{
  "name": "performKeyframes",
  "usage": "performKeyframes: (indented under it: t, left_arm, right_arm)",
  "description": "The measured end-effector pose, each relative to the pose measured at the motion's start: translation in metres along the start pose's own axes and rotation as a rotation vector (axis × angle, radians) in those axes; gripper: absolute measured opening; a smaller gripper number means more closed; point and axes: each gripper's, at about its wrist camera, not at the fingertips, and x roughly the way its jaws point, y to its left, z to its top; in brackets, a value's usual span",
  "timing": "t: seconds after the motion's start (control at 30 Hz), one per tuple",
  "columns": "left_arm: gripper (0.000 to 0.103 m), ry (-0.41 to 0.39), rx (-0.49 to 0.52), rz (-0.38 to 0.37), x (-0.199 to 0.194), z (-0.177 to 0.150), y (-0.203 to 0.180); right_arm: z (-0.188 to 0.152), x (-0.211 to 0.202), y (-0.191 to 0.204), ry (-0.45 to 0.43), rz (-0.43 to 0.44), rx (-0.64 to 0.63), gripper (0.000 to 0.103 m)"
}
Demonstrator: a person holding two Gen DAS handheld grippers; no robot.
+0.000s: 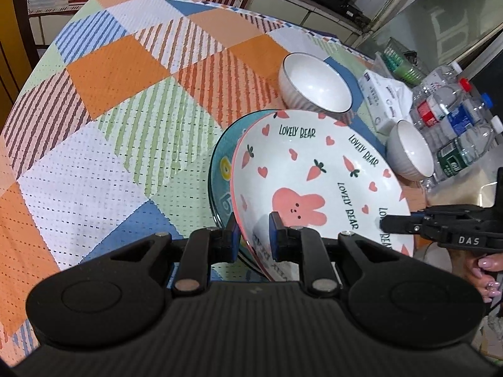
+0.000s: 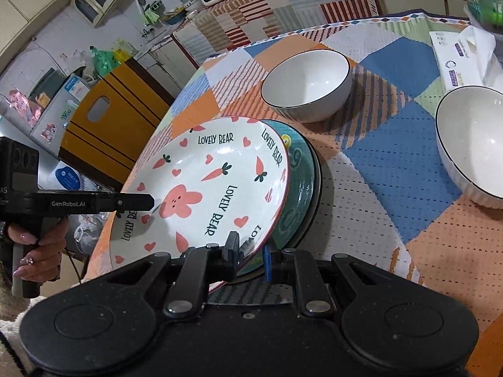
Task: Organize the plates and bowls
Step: 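Lower the bunny plate onto the egg plate with the right gripper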
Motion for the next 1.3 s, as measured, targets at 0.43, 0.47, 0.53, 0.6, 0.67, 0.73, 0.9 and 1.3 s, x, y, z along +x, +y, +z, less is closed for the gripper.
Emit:
performKeyframes:
  t: [0.43,0.47,0.53,0.6,0.67,0.73,0.9,1.3]
  left_arm:
    - [0.018,0.005,-0.007,0.028,0.019,0.004,0.007]
    - [0.018,0.003,-0.008,0.028,0.019,0.004,0.007]
    - [0.018,0.001,-0.01,0.029,0.02,0.004,0.007]
    - [0.018,0.005,-0.008,0.027,0.02,0.004,0.007]
    - [0.018,0.02,-0.007,0.025,0.021,0.005,0.005]
    - [0.017,0.04,-0.007,0.025,0.024,0.004,0.001]
    - [0.017,0.028,-0.066,0.013,0.029,0.002,0.005]
    - [0.018,0.104,-0.039,0.099,0.033,0.006,-0.015]
  right_arm:
    - [0.003,0.008,0.005,-0.004,-0.07,-0.003,0.02]
    - [0.003,0.009,0.007,-0.001,-0.079,-0.014,0.02]
    - [0.004,0.009,0.008,0.003,-0.091,-0.018,0.021]
    - [0.006,0.009,0.009,0.007,-0.101,-0.012,0.021]
    - [0.008,0.008,0.012,0.017,-0.129,-0.019,0.021]
    - [0.01,0.01,0.017,0.03,-0.178,-0.026,0.023]
    - [0.011,0.014,0.027,0.005,-0.299,-0.059,0.024]
    - [0.0,0.028,0.047,0.005,-0.481,-0.212,0.033]
